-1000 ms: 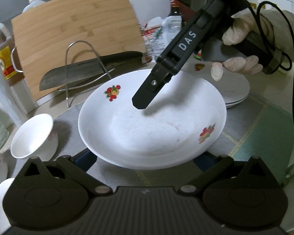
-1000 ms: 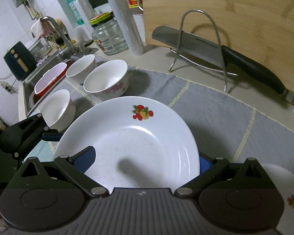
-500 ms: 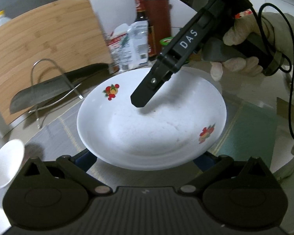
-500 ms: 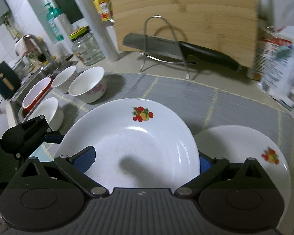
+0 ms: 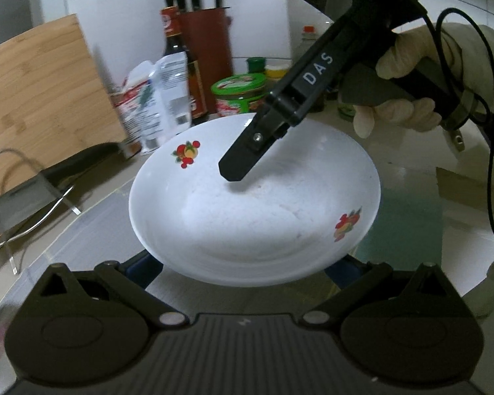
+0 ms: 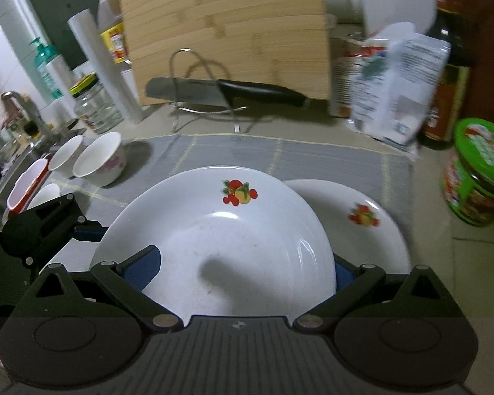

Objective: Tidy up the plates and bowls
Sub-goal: 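Carry the fruit-print plate over the plate stack with the right tool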

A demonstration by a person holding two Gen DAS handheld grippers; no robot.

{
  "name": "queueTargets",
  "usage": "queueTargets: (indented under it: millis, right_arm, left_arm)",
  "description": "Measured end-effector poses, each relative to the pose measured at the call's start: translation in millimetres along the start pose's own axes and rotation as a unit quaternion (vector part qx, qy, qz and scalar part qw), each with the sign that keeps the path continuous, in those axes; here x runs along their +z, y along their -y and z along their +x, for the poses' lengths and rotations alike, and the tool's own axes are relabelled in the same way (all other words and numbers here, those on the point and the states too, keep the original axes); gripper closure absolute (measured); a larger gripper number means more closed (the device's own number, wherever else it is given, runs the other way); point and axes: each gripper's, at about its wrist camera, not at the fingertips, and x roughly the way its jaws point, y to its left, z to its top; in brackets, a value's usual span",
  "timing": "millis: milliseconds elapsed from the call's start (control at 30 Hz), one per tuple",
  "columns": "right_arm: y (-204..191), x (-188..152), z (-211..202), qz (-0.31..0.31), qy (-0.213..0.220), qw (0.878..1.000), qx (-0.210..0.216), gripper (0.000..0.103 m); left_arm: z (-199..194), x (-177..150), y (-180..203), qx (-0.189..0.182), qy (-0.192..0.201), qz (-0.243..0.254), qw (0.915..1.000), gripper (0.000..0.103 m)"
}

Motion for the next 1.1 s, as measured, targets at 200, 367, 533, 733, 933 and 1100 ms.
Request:
queueTargets:
  millis: [200,367,533,733,933,1100]
  right_arm:
    - [21.4,-8.1,-7.1,0.023,0.001,1.0,-0.022,0.0]
    - [36.4,-13.0,-8.2,0.037,-0.001,0.999,-0.03,0.0]
    - [45.3,-15.0,-5.1,0.046,-0.005,0.998,-0.032,0.0]
    - [49.5,-14.9,1.0,0.048,-0.01,0.998,-0.033,0.0]
    - [49.5,-11.6,3.1,0.044,-0.014,0.998,-0.035,0.0]
    - [49.8,-9.6,5.1,0.042,-0.018,0.998,-0.039,0.0]
  left_arm:
    - [21.7,9.8,1.6,-0.023,0.0,0.01,0.9997,0.001]
    - [35.3,12.6,2.0,-0.037,-0.005,0.013,0.9992,0.001]
    - [45.3,15.4,0.0,-0.045,-0.012,0.014,0.9988,0.001]
    - [51.6,19.1,-3.7,-0.052,-0.022,0.009,0.9984,0.001]
    - [54.3,19.7,-8.0,-0.055,-0.029,0.005,0.9981,0.001]
    - [55.8,20.1,-8.2,-0.053,-0.032,0.011,0.9981,0.001]
